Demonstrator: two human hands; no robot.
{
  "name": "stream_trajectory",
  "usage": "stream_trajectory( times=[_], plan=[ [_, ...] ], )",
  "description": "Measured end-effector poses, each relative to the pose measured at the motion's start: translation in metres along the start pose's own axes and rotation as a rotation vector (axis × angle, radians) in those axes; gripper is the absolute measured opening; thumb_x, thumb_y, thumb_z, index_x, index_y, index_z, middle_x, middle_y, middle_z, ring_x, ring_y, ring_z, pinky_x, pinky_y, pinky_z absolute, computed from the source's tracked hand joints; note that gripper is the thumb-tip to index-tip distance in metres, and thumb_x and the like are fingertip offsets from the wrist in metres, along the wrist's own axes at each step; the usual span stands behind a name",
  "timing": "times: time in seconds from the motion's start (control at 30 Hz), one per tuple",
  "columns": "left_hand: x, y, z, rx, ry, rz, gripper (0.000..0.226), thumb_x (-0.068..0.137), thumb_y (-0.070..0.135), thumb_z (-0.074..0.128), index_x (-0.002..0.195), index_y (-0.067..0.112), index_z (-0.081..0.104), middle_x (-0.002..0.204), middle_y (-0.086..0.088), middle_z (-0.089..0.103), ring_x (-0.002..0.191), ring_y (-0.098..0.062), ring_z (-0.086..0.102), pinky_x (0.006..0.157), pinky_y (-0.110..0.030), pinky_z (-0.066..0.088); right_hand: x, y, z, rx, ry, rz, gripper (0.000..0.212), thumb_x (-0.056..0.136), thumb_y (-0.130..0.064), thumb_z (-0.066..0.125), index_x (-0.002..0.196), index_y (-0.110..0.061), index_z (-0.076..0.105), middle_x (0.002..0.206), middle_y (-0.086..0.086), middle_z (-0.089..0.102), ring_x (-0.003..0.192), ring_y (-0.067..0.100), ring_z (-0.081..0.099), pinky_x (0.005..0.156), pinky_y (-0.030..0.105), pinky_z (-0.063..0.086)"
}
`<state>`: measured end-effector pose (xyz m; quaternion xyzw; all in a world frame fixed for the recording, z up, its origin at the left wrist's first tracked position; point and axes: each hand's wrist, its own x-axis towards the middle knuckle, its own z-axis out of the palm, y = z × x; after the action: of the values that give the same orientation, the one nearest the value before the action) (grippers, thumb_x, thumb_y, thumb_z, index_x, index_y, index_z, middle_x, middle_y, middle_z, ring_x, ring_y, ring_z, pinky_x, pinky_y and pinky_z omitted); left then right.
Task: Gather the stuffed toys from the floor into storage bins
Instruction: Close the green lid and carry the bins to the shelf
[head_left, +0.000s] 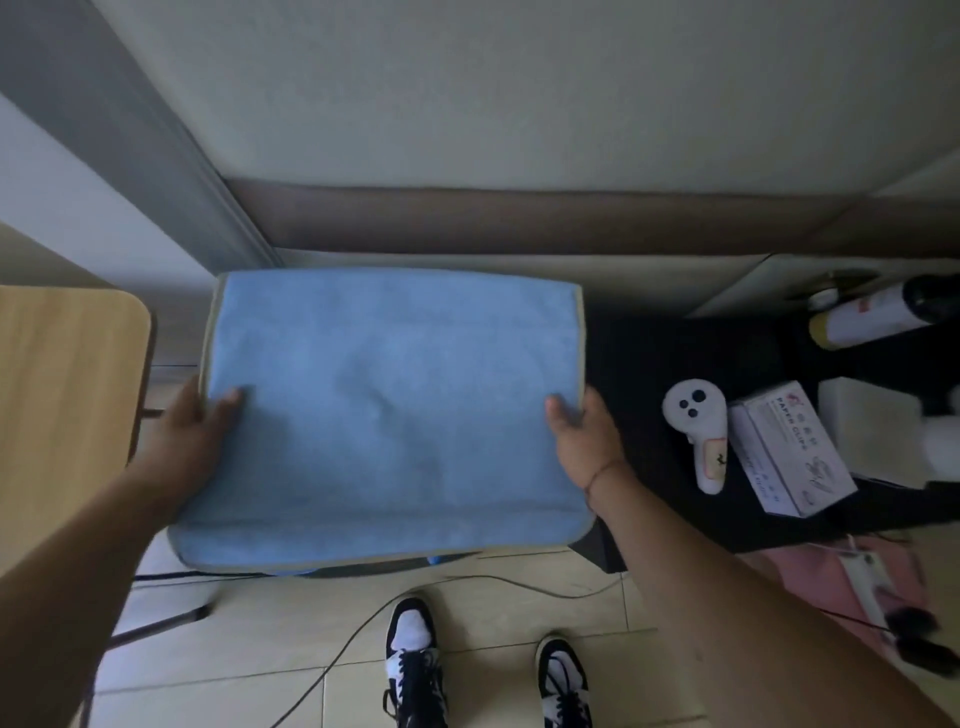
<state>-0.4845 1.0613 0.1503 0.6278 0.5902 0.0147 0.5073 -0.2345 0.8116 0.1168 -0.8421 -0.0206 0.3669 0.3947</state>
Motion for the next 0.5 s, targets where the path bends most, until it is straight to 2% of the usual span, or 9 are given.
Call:
stream_trajectory(
  times=[0.07,0.13,0.23,0.3,0.37,0.43,0.5],
  plan=[
    [-0.001,-0.001,0.012,0.246,0.061,-0.013,0.059,0.097,0.044,0.044,0.147,0.018,0.029,0.138,-0.025,0.049,0.124,-0.047,0.046,0.099,-0.048,0.037,0.0,0.0,0.003,-0.203,0.019,0.024,0.06,0.1,-0.051,0.044,0.15,-0.022,0.032,0.134,0.008,0.061,0.12,0.034,0.061,0.093,0.041,0.05],
    [-0.003,-0.001,0.016,0.332,0.151,0.06,0.068,0.096,0.047,0.045,0.151,0.02,0.015,0.147,-0.025,0.038,0.129,-0.049,0.04,0.105,-0.054,0.033,-0.004,0.003,0.0,-0.305,0.061,-0.014,0.064,0.1,-0.057,0.038,0.155,-0.025,0.024,0.137,0.007,0.06,0.122,0.034,0.06,0.091,0.04,0.049],
    [-0.006,-0.004,0.013,0.485,0.311,0.304,0.068,0.09,0.047,0.041,0.148,0.018,0.02,0.149,-0.019,0.032,0.13,-0.048,0.036,0.105,-0.06,0.034,-0.013,0.011,-0.019,-0.296,0.156,-0.1,0.054,0.101,-0.054,0.036,0.149,-0.029,0.038,0.136,0.002,0.062,0.12,0.029,0.061,0.092,0.04,0.05],
    [-0.016,-0.005,0.022,0.581,0.362,0.376,0.069,0.084,0.047,0.037,0.146,0.018,0.025,0.152,-0.015,0.028,0.134,-0.045,0.031,0.107,-0.06,0.031,-0.012,0.028,-0.046,-0.336,0.358,-0.152,0.048,0.1,-0.048,0.046,0.142,-0.024,0.047,0.134,0.002,0.061,0.122,0.028,0.058,0.092,0.042,0.05],
    [-0.035,-0.009,0.041,0.65,0.382,0.401,0.069,0.083,0.047,0.038,0.145,0.018,0.029,0.156,-0.013,0.025,0.14,-0.041,0.023,0.11,-0.059,0.022,-0.007,0.05,-0.079,-0.489,0.546,-0.125,0.055,0.093,-0.039,0.062,0.141,-0.016,0.047,0.139,0.013,0.051,0.128,0.036,0.048,0.097,0.049,0.048],
    [-0.055,-0.018,0.064,0.702,0.348,0.419,0.068,0.084,0.049,0.035,0.146,0.019,0.031,0.158,-0.011,0.022,0.144,-0.037,0.016,0.112,-0.06,0.015,0.001,0.07,-0.106,-0.614,0.597,-0.054,0.067,0.087,-0.032,0.071,0.144,-0.012,0.043,0.14,0.021,0.045,0.126,0.044,0.043,0.101,0.054,0.042],
    [-0.074,-0.029,0.086,0.755,0.293,0.427,0.068,0.086,0.051,0.031,0.147,0.02,0.031,0.159,-0.008,0.021,0.146,-0.035,0.014,0.113,-0.061,0.011,0.013,0.076,-0.121,-0.654,0.585,-0.064,0.07,0.085,-0.031,0.073,0.144,-0.01,0.042,0.136,0.023,0.045,0.12,0.044,0.043,0.099,0.054,0.041]
  ],
)
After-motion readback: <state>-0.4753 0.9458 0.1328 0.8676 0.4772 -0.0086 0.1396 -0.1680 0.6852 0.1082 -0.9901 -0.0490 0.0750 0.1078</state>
